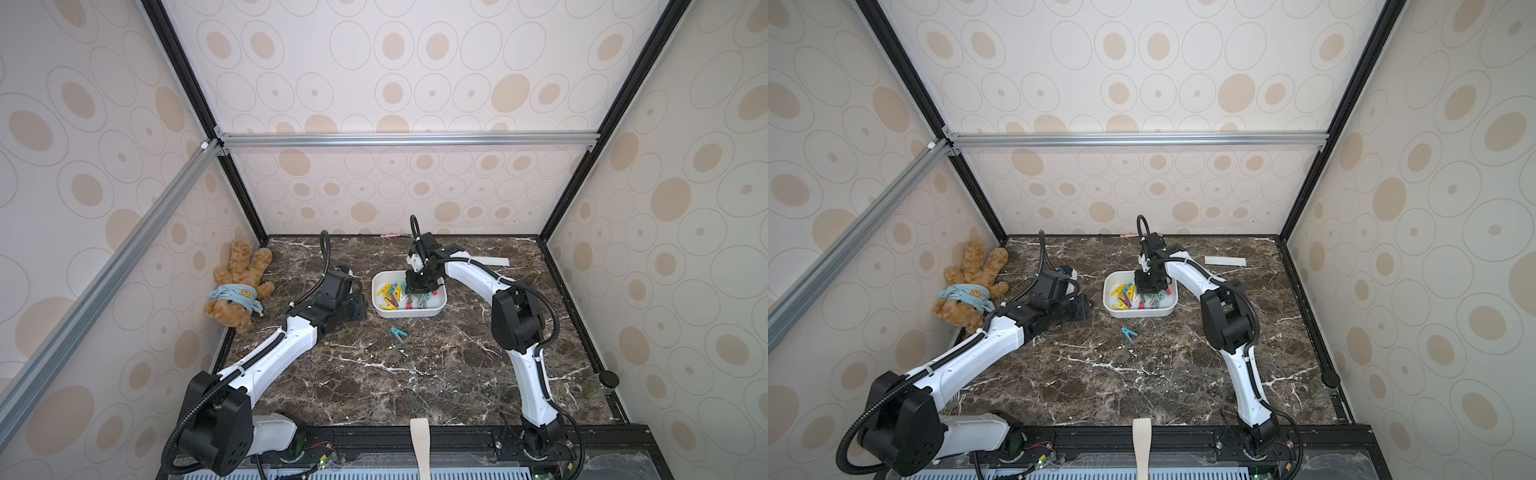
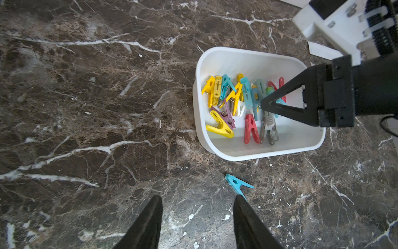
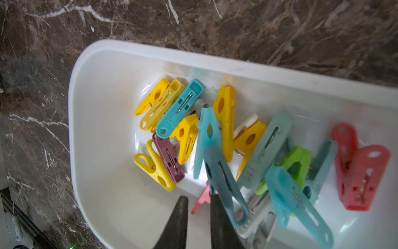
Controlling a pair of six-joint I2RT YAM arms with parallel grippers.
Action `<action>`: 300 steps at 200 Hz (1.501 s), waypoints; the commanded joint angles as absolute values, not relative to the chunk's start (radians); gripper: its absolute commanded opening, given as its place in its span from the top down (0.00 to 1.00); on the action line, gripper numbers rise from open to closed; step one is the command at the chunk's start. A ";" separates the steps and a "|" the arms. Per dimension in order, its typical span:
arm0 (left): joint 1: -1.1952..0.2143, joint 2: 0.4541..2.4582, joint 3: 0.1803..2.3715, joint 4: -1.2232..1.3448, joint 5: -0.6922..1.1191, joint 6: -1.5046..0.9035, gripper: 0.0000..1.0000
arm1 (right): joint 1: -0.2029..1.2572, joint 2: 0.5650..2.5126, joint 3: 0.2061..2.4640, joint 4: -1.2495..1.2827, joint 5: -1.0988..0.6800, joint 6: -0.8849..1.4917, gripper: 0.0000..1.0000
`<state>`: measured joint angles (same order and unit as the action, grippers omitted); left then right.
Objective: Put the clothespins into the storage box
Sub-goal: Place the clothespin in the storage box, then pick up the clothespin from the center of the board.
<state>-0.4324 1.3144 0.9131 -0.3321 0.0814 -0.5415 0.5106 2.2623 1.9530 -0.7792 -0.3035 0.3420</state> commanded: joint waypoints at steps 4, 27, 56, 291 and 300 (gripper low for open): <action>-0.432 1.345 0.960 -0.363 0.135 -0.532 0.47 | 0.513 2.169 1.942 -0.811 -0.308 0.315 0.77; -0.452 1.386 0.979 -0.395 0.161 -0.527 0.48 | 0.517 2.091 1.893 -0.794 -0.303 0.307 0.76; -0.528 1.444 1.006 -0.452 0.148 -0.526 0.49 | 0.529 1.973 1.762 -0.747 -0.283 0.291 0.75; -0.799 1.820 1.162 -0.471 -0.009 -0.829 0.60 | 0.522 1.642 1.149 -0.368 -0.313 0.259 0.73; -0.798 1.830 1.170 -0.478 -0.013 -0.827 0.60 | 0.521 1.638 1.144 -0.364 -0.314 0.260 0.73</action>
